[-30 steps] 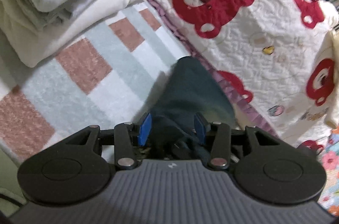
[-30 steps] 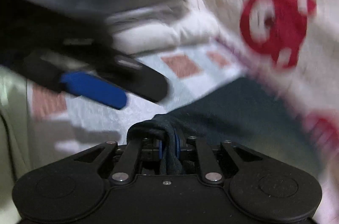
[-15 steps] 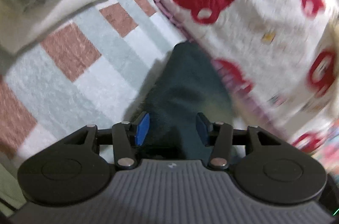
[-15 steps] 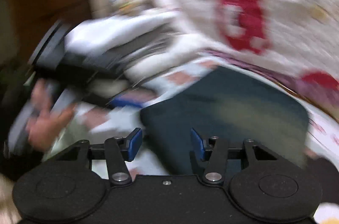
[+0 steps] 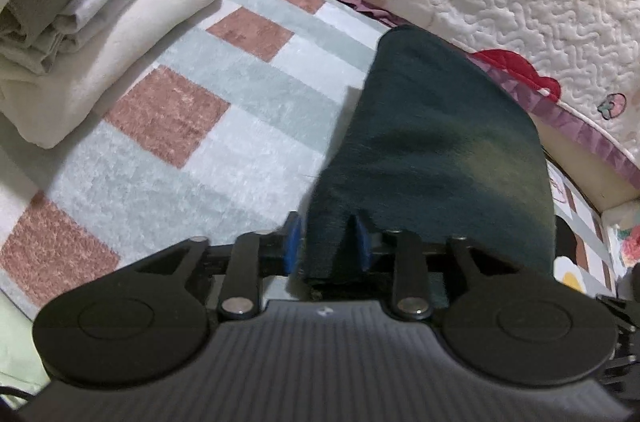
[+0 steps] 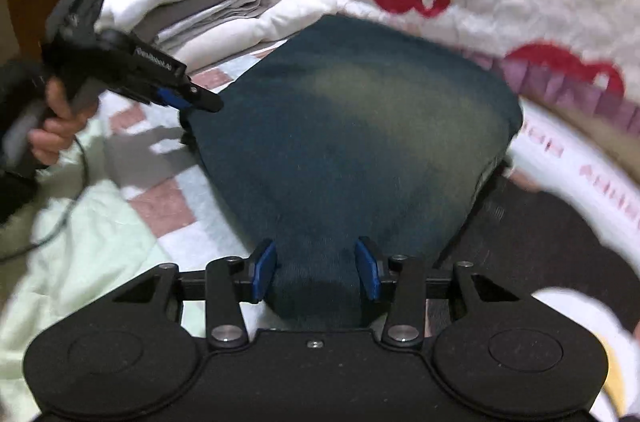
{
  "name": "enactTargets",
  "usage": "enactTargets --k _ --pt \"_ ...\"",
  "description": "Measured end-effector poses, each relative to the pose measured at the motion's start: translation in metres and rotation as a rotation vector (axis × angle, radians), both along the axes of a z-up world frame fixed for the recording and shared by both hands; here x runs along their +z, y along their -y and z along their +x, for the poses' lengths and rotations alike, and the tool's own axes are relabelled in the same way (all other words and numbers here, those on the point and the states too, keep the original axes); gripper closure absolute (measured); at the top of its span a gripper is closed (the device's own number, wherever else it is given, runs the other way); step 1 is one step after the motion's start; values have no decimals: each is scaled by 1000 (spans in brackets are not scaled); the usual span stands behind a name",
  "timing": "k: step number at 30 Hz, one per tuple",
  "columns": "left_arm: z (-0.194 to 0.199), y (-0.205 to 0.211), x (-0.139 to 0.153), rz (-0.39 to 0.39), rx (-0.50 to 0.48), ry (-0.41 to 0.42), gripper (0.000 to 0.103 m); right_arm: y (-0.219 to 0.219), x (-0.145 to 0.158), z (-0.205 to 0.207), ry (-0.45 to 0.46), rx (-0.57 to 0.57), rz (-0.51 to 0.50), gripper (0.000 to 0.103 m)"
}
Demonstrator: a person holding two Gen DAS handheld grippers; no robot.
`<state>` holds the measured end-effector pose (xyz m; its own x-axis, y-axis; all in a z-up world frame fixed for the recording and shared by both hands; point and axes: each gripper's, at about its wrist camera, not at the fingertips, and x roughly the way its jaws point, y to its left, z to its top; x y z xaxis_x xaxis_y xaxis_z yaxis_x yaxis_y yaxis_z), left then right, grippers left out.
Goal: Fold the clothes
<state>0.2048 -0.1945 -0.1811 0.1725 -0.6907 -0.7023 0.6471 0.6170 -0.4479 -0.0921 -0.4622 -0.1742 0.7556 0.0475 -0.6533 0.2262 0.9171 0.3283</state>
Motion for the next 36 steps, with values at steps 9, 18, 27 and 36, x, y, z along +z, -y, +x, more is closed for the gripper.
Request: enactTargets --k 9,18,27,36 --pt "18 -38 25 -292 163 -295 65 100 18 -4 81 -131 412 47" --pt "-19 -22 29 -124 228 -208 63 128 -17 26 -22 -218 365 47" --pt "-16 -25 10 -141 235 -383 55 154 -34 46 -114 -200 377 20" --pt "-27 -12 -14 -163 209 -496 55 158 -40 38 -77 -233 497 22"
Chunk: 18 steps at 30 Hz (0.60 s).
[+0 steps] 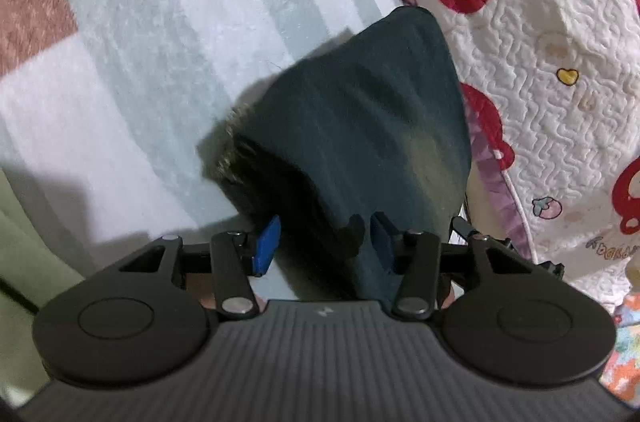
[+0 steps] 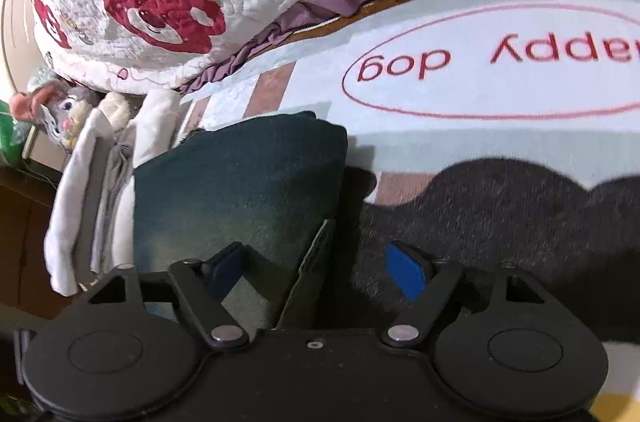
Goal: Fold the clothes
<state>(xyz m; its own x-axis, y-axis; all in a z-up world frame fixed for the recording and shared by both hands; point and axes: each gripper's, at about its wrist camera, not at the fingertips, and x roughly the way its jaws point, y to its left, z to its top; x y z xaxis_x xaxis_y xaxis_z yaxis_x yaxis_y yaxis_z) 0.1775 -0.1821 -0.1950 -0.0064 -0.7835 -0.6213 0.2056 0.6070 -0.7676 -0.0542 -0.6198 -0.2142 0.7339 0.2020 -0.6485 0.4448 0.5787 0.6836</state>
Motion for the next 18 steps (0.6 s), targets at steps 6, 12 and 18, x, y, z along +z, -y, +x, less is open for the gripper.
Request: enactTargets --k 6,12,18 --pt "-11 6 -3 11 32 119 45 5 -13 12 96 -57 59 24" --pt "-23 13 -5 23 64 239 52 1 -15 35 176 -104 16 36" --pt "-52 31 20 146 -17 555 69 -5 6 31 187 -58 -133 66"
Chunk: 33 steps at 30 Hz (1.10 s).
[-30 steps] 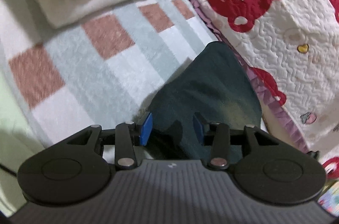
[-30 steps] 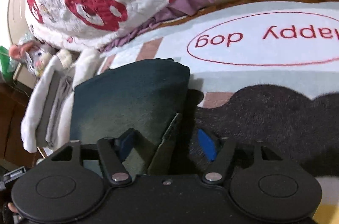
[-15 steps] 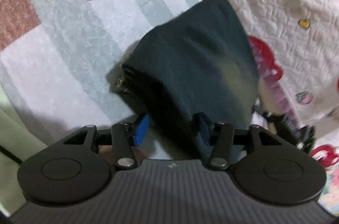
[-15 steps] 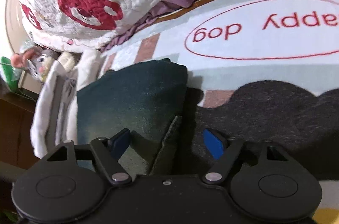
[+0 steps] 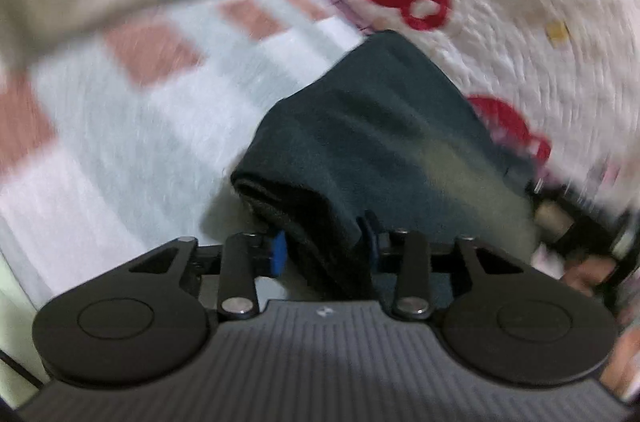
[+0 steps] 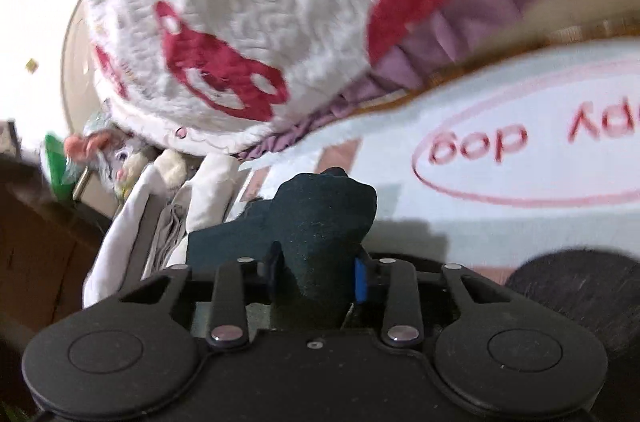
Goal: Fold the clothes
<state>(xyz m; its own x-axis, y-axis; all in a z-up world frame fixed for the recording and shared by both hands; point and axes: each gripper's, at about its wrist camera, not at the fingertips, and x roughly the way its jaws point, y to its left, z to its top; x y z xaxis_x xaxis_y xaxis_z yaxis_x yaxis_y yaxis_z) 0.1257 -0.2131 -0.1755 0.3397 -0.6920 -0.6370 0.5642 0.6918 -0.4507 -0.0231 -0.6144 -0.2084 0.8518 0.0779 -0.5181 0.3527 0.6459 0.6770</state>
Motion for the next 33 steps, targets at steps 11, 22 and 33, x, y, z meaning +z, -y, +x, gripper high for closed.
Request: enactTargets --k 11,22,33 --pt "40 -23 -16 -64 116 -432 31 10 -1 -13 -42 -23 -32 51" --pt "38 14 -24 -129 30 -217 35 2 -35 -50 -38 137 310 30" --pt "25 12 6 -143 -69 -147 70 -31 9 -33 126 136 174 74"
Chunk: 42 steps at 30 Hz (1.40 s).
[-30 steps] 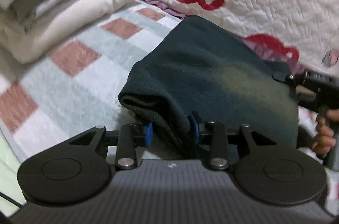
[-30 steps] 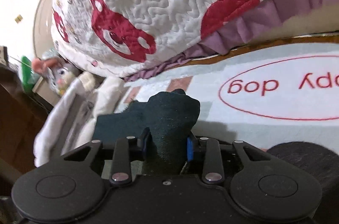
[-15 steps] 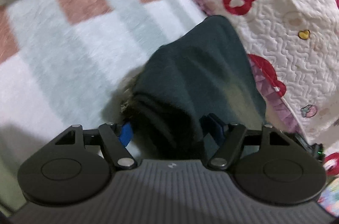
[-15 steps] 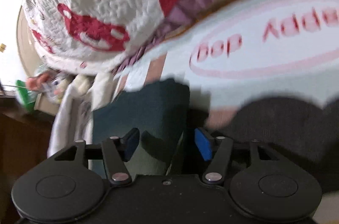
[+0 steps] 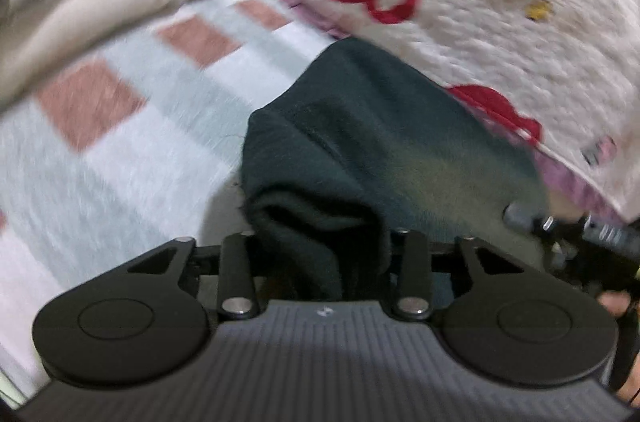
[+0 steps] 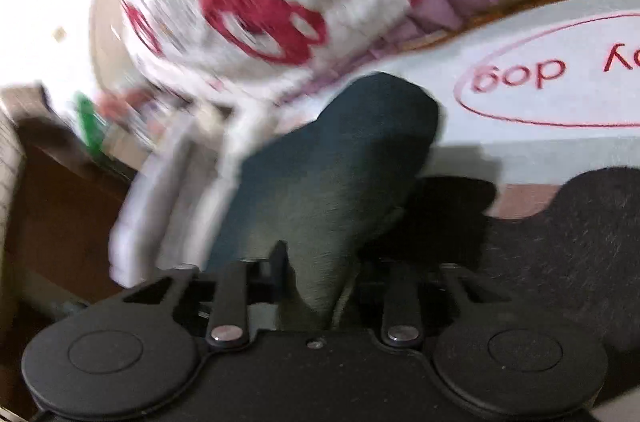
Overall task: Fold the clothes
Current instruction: 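Lift the folded jeans with both grippers and carry them onto the white clothes stack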
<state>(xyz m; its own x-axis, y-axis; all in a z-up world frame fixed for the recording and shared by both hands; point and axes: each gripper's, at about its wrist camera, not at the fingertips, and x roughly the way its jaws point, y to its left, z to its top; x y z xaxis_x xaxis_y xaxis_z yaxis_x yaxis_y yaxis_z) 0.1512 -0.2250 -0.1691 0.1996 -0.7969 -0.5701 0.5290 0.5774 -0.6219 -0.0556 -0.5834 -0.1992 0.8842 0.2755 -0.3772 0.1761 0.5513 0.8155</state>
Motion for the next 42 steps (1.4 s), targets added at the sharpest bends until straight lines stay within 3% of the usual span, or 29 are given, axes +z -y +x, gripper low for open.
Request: enactTargets --k 3,12,15,19,25,31,34,36,38,39,41,42 --pt "-9 -4 16 -15 -39 24 70 -7 30 -19 39 -13 32 74" --pt "-45 -30 54 -54 -149 72 71 -45 112 -70 5 42 -55 74" --pt "-57 -59 55 -89 -123 16 71 -63 124 -80 -27 73 -41 74" --pt "-60 -103 67 -119 -50 6 71 -90 147 -61 -34 165 -81 74" --pt "-36 -183 116 -139 121 61 71 -144 199 12 69 347 -142 73" --pt "8 -271 204 -115 334 220 71 -204 271 134 235 574 -119 73" --pt "47 -292 241 -68 411 314 70 -227 293 201 356 667 -111 74" --pt "86 -295 257 -32 437 354 70 -232 292 242 434 676 -97 74" --pt "133 -285 255 13 439 371 70 -231 267 291 468 652 -49 74" --pt "157 -273 242 51 436 354 70 -228 246 313 442 609 -32 73" --pt "208 -243 203 142 431 294 69 -216 185 356 303 504 -20 58" --pt "233 -229 183 188 428 265 70 -214 156 369 223 463 -45 56"
